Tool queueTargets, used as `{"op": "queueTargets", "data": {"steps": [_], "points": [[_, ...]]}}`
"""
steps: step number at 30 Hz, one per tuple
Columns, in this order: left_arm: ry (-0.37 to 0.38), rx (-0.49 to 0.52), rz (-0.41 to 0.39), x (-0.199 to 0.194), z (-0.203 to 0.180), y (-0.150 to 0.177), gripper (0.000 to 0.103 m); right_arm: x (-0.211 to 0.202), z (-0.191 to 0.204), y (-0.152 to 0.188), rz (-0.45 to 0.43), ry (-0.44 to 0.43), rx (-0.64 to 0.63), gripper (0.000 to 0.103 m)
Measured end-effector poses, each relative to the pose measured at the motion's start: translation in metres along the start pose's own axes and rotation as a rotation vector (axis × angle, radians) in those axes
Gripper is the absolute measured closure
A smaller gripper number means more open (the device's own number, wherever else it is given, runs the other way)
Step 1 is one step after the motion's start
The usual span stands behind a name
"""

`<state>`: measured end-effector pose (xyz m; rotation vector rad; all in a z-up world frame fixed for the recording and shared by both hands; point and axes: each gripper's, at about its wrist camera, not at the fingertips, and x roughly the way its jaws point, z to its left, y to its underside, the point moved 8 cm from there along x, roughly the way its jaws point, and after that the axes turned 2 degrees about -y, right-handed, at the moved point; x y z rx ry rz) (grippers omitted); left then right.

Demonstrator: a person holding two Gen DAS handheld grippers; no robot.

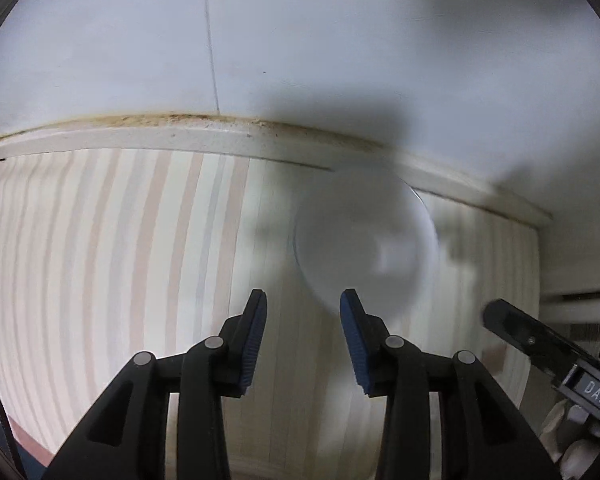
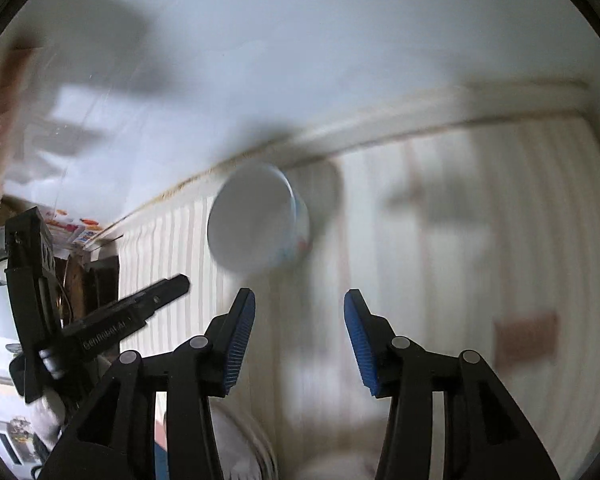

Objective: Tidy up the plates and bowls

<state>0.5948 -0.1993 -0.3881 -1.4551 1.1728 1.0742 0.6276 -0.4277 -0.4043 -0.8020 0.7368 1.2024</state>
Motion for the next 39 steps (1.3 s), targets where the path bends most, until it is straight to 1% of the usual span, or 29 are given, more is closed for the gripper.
{"op": "queueTargets", "data": {"steps": [4,5,6,7,8,9,11,17,22,26,27,32,37,38,39], "points": [[-0.004,-0.006,0.048,0.034,0.000,-0.017,0.068,0.050,0.000,-0.032,0.058,-0.012,0.027,0.055],[-0.006,-0.004,0.051,0.038,-0.002,-0.019,0.069,0.061,0.000,-0.036,0.071,-0.017,0.021,0.060],[0.003,-0.005,0.047,0.041,-0.003,-0.020,0.074,0.067,0.000,-0.037,0.082,-0.009,0.015,0.074],[0.006,-0.002,0.046,0.043,-0.005,-0.021,0.078,0.075,-0.002,-0.039,0.094,0.008,0.009,0.081],[0.006,0.005,0.050,0.045,-0.008,-0.020,0.083,0.081,-0.004,-0.041,0.097,0.018,0.004,0.084],[-0.001,0.008,0.048,0.045,-0.010,-0.019,0.084,0.084,-0.005,-0.042,0.096,0.031,-0.005,0.086],[-0.021,0.019,0.033,0.043,-0.013,-0.017,0.084,0.086,-0.005,-0.044,0.086,0.041,-0.024,0.089],[-0.033,0.042,0.016,0.034,-0.023,-0.006,0.084,0.080,-0.003,-0.032,0.082,0.051,-0.041,0.090],[-0.016,0.063,-0.013,0.007,-0.030,0.004,0.084,0.058,0.007,-0.025,0.053,0.054,-0.060,0.090],[0.000,0.086,-0.037,-0.021,-0.032,0.017,0.084,0.026,0.016,-0.012,0.022,0.053,-0.077,0.090],[0.004,0.091,-0.043,-0.028,-0.034,0.019,0.084,0.024,0.021,-0.012,0.017,0.055,-0.080,0.090],[0.021,0.132,-0.073,-0.068,-0.040,0.045,0.084,-0.017,0.032,0.013,-0.028,0.049,-0.081,0.090],[0.032,0.174,-0.091,-0.099,-0.047,0.075,0.084,-0.055,0.032,0.042,-0.066,0.050,-0.078,0.090],[0.034,0.182,-0.094,-0.093,-0.062,0.080,0.084,-0.064,0.032,0.051,-0.076,0.054,-0.078,0.090],[0.036,0.189,-0.096,-0.094,-0.064,0.085,0.084,-0.070,0.032,0.059,-0.083,0.057,-0.079,0.090]]}}
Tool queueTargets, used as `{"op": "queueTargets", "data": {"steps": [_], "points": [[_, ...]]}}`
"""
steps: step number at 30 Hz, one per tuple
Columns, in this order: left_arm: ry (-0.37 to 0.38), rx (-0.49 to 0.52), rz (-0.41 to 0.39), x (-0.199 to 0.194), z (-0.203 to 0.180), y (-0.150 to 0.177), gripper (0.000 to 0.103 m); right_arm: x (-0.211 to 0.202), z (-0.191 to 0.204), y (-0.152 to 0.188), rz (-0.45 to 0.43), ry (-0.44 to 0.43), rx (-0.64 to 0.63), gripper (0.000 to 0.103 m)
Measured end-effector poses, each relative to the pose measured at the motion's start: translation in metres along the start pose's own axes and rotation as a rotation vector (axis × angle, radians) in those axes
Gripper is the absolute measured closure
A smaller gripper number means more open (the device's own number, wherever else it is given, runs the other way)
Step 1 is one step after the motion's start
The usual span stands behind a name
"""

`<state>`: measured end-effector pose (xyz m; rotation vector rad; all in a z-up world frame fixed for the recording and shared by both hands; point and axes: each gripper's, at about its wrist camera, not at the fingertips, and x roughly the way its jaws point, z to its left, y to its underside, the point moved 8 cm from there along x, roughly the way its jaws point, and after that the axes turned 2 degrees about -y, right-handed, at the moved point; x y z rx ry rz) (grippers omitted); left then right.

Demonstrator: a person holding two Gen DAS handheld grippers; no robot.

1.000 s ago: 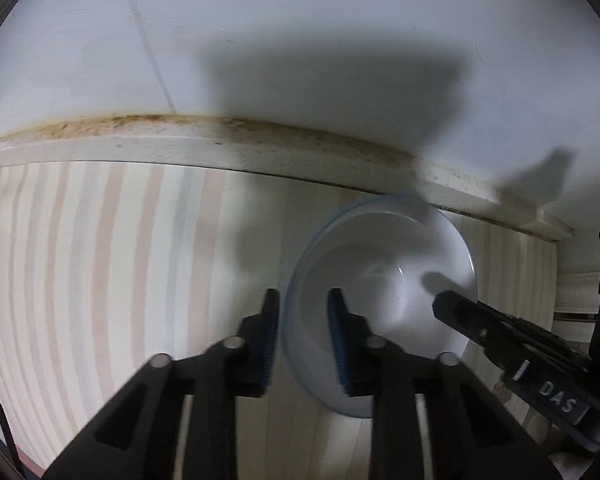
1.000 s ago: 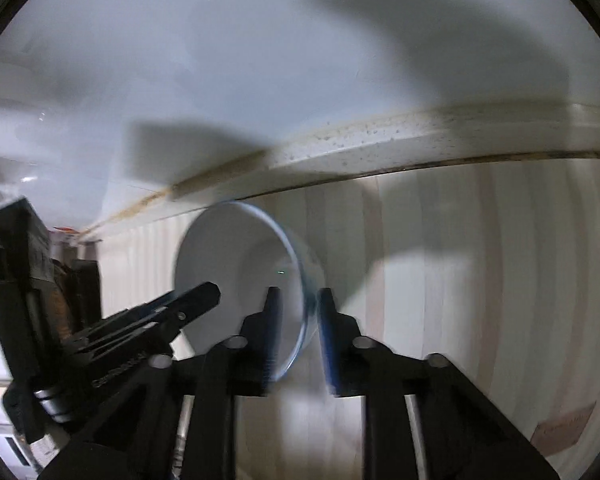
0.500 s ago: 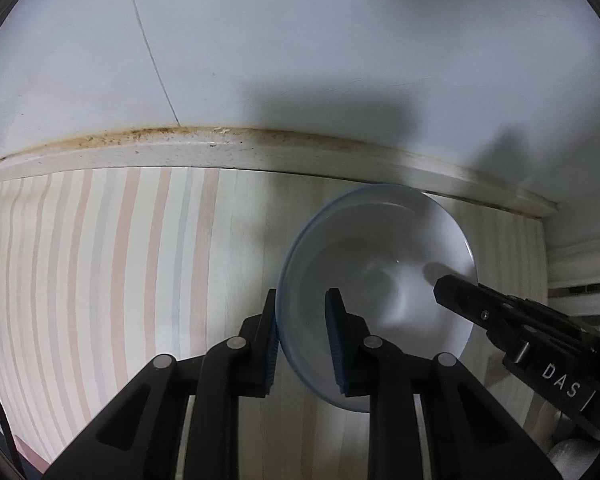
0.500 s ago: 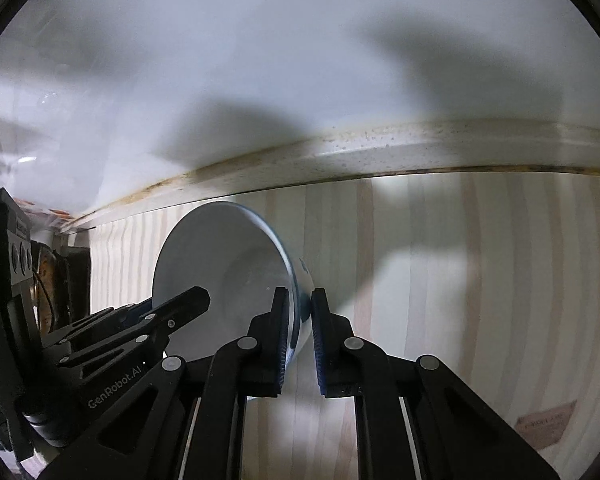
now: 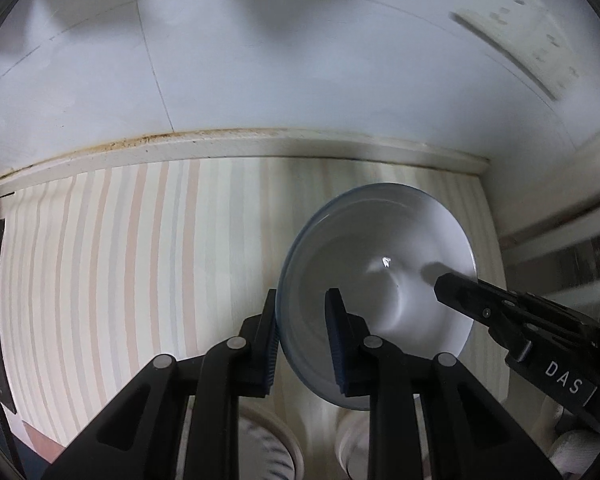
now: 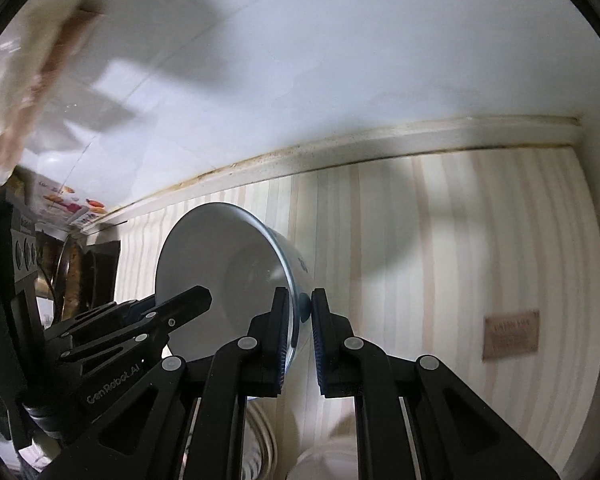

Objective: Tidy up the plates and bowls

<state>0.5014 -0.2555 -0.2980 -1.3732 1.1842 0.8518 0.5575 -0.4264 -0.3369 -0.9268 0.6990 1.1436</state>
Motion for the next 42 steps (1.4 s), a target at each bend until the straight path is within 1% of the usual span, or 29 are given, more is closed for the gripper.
{"op": "queueTargets", "data": {"steps": [6,12,17,22,25,29,36,42], "points": [[0.024,0.051,0.002,-0.020,-0.024,0.042,0.084,-0.041,-0.006,0.049,-0.024,0.008,0.020,0.090],[0.044,0.086,0.030,-0.021,-0.042,0.085,0.084,-0.070,-0.019,0.104,-0.031,0.012,0.048,0.090],[0.043,0.123,0.081,-0.007,-0.055,0.120,0.083,-0.067,-0.040,0.150,0.003,0.023,0.083,0.090],[0.025,0.149,0.135,0.012,-0.064,0.143,0.084,-0.050,-0.065,0.180,0.051,0.035,0.127,0.090],[0.009,0.155,0.160,0.025,-0.066,0.152,0.084,-0.040,-0.074,0.191,0.071,0.040,0.142,0.090],[-0.005,0.162,0.182,0.036,-0.066,0.158,0.084,-0.029,-0.081,0.196,0.094,0.043,0.152,0.090],[-0.034,0.176,0.192,0.043,-0.065,0.161,0.084,-0.014,-0.089,0.195,0.122,0.046,0.153,0.090],[-0.046,0.183,0.193,0.047,-0.065,0.163,0.084,-0.009,-0.090,0.191,0.135,0.048,0.139,0.090]]}}
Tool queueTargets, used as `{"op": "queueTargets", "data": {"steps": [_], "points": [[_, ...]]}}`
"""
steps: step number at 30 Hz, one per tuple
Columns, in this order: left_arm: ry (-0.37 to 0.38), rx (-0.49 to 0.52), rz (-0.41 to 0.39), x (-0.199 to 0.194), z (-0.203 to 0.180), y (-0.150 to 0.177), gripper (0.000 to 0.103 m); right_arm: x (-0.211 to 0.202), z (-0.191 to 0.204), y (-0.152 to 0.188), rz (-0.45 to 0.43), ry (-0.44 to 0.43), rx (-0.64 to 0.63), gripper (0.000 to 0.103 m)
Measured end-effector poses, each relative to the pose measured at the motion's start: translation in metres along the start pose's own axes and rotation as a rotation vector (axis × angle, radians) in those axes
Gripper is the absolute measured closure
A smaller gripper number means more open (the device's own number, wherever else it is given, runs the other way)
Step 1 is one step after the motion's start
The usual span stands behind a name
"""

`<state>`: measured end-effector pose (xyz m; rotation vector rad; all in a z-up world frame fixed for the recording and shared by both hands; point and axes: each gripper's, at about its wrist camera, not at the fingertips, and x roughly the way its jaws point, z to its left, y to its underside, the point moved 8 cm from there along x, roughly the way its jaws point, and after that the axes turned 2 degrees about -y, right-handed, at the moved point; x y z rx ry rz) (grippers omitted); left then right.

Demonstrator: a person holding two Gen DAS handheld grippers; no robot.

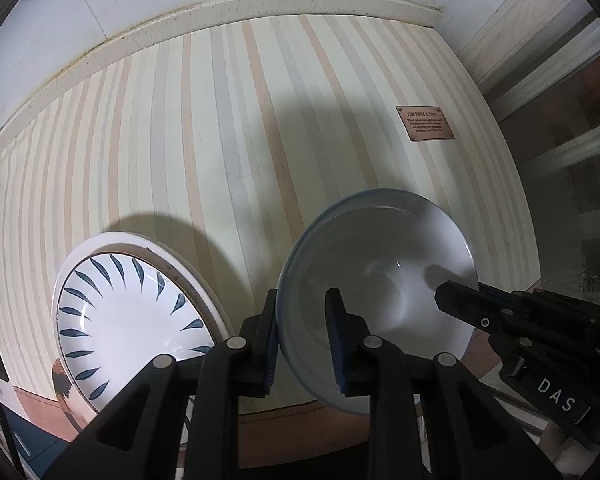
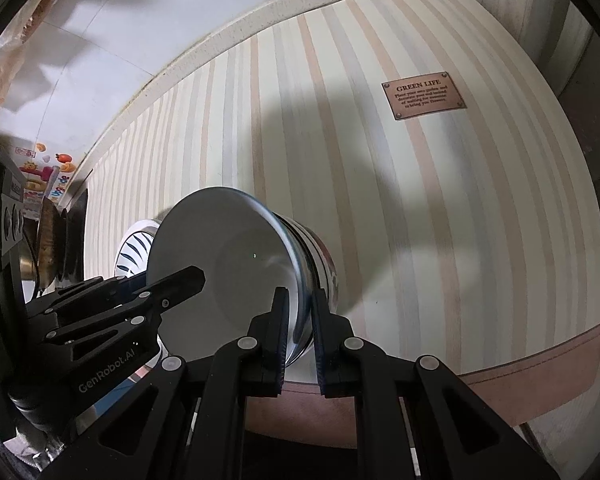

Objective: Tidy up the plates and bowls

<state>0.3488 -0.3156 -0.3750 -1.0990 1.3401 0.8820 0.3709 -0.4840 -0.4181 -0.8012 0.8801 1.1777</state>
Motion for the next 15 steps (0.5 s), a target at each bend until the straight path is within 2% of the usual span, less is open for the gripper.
{"op": "queueTargets", "data": {"steps": [9,15], "points": [[-0.022,0.016,-0.007,-0.0012,0.0010,0.0050,0.083,0.0012,0.0009,0.0000,0.015,0.030,-0.028,0.088],[-0.010,0.004,-0.015,-0.0086,0.0026,0.0073,0.083,0.0016,0.0002,0.0013,0.021,0.038,-0.021,0.087]]}}
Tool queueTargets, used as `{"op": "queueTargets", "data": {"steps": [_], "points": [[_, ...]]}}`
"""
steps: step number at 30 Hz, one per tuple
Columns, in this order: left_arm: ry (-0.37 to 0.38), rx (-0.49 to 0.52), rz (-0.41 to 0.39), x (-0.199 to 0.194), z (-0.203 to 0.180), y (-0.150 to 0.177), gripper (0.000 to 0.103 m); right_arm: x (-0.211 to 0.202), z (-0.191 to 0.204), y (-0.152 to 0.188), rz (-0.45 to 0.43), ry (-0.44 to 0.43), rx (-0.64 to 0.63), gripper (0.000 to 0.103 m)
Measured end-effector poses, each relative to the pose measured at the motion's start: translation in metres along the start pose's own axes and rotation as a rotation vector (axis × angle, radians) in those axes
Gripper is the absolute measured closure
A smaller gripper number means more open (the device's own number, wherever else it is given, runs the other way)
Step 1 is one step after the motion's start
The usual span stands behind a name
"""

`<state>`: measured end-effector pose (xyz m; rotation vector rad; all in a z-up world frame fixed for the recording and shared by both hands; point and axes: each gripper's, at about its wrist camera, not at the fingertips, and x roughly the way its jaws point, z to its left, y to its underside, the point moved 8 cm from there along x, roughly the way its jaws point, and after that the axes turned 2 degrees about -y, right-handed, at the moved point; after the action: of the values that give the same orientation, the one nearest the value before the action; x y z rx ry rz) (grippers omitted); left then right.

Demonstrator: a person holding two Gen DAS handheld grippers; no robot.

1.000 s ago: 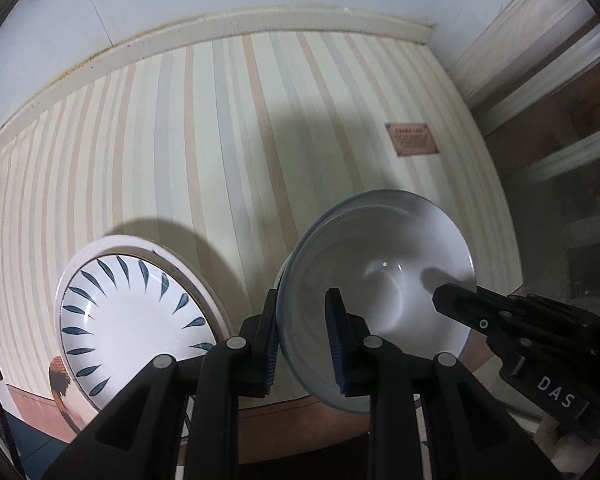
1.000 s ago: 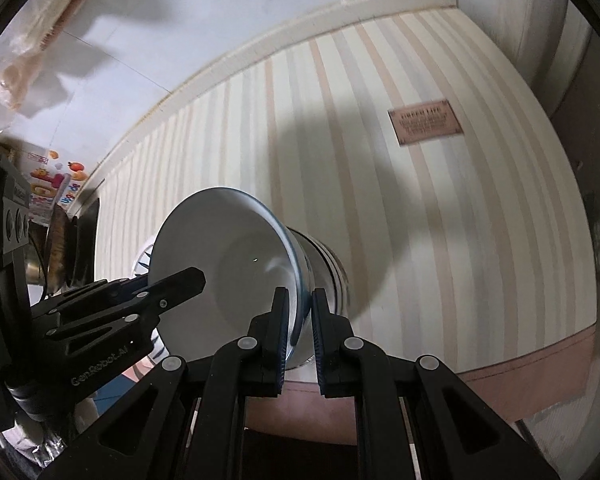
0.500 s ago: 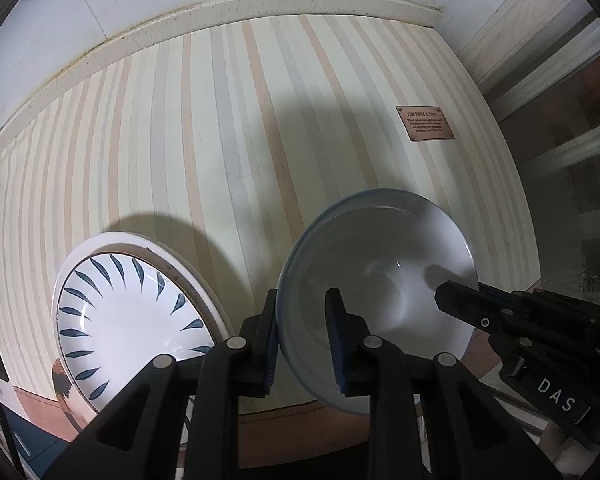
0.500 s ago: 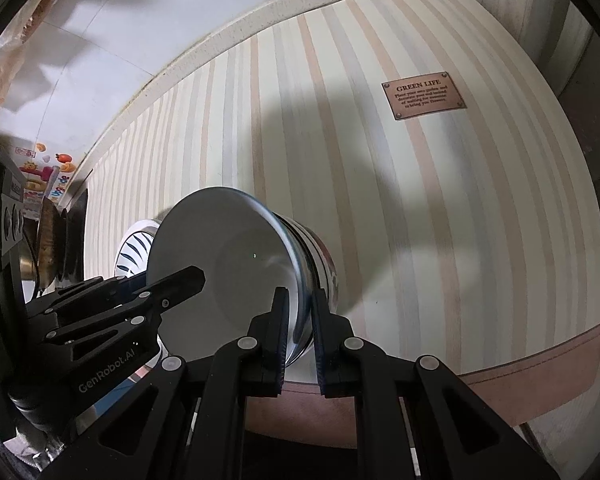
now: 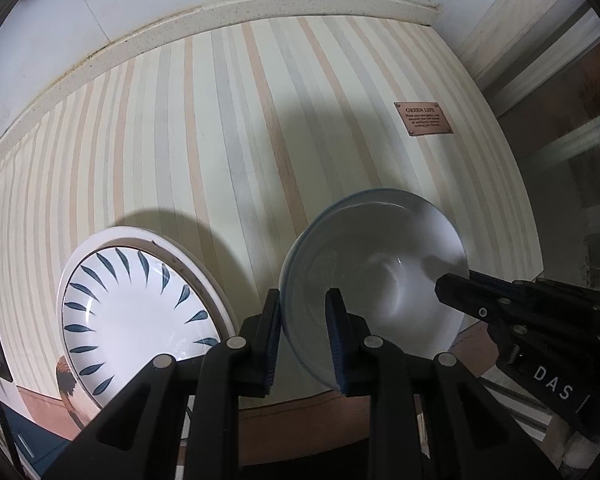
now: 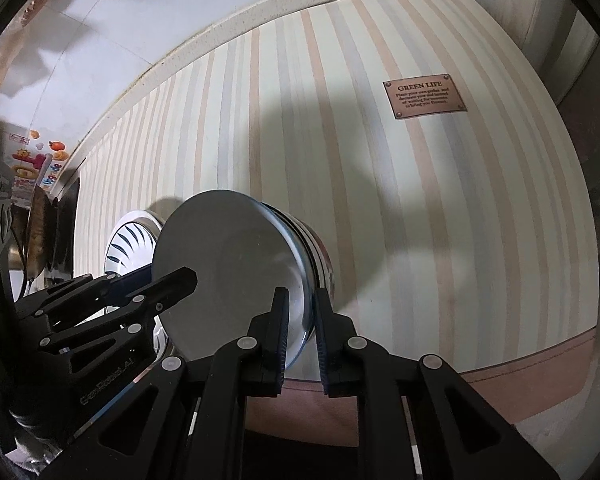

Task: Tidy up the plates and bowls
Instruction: 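Set the nested bowls on the counter and open both grippers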

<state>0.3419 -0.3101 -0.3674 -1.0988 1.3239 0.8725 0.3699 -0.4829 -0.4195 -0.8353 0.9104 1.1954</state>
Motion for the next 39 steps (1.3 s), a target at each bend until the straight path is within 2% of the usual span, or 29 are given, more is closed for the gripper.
{"op": "queueTargets", "data": {"steps": [4,8,12,13,15,16,18,24,39], "points": [[-0.002,0.010,-0.039,-0.022,0.000,0.004,0.083,-0.012,0.001,0.003,-0.018,0.008,0.005,0.087],[0.001,0.035,-0.107,-0.056,-0.002,0.011,0.082,-0.042,0.011,0.013,-0.077,0.042,-0.024,0.085],[0.017,0.048,-0.168,-0.089,-0.004,0.020,0.075,-0.082,0.022,0.028,-0.162,0.086,-0.042,0.056],[0.021,0.051,-0.178,-0.097,-0.004,0.022,0.074,-0.090,0.024,0.031,-0.179,0.092,-0.046,0.053],[0.037,0.054,-0.198,-0.111,-0.005,0.027,0.063,-0.107,0.029,0.038,-0.210,0.117,-0.050,0.043],[0.042,0.054,-0.207,-0.116,-0.006,0.029,0.059,-0.116,0.031,0.042,-0.226,0.130,-0.053,0.041],[0.055,0.058,-0.229,-0.129,-0.007,0.034,0.037,-0.132,0.036,0.049,-0.250,0.138,-0.057,0.034],[0.088,0.068,-0.280,-0.162,-0.011,0.048,0.019,-0.173,0.049,0.072,-0.318,0.178,-0.065,0.019],[0.148,0.052,-0.359,-0.215,-0.011,0.071,0.018,-0.243,0.076,0.112,-0.452,0.172,-0.069,0.015]]}}
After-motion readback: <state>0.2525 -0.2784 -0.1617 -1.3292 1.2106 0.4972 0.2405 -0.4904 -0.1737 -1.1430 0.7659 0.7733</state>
